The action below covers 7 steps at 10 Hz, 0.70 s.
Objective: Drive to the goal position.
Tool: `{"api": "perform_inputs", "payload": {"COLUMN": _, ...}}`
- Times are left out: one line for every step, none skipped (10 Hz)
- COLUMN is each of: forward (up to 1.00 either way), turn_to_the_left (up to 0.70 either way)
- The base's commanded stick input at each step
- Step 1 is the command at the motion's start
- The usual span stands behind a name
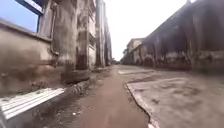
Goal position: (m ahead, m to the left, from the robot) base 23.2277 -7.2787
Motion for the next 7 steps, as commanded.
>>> {"api": "perform_inputs", "payload": {"forward": 0.70, "turn_to_the_left": 0.00}}
{"api": "perform_inputs", "payload": {"forward": 0.70, "turn_to_the_left": 0.14}}
{"api": "perform_inputs", "payload": {"forward": 0.70, "turn_to_the_left": 0.26}}
{"api": "perform_inputs", "payload": {"forward": 0.70, "turn_to_the_left": 0.17}}
{"api": "perform_inputs", "payload": {"forward": 0.70, "turn_to_the_left": 0.00}}
{"api": "perform_inputs", "payload": {"forward": 0.70, "turn_to_the_left": 0.00}}
{"api": "perform_inputs", "payload": {"forward": 0.70, "turn_to_the_left": 0.00}}
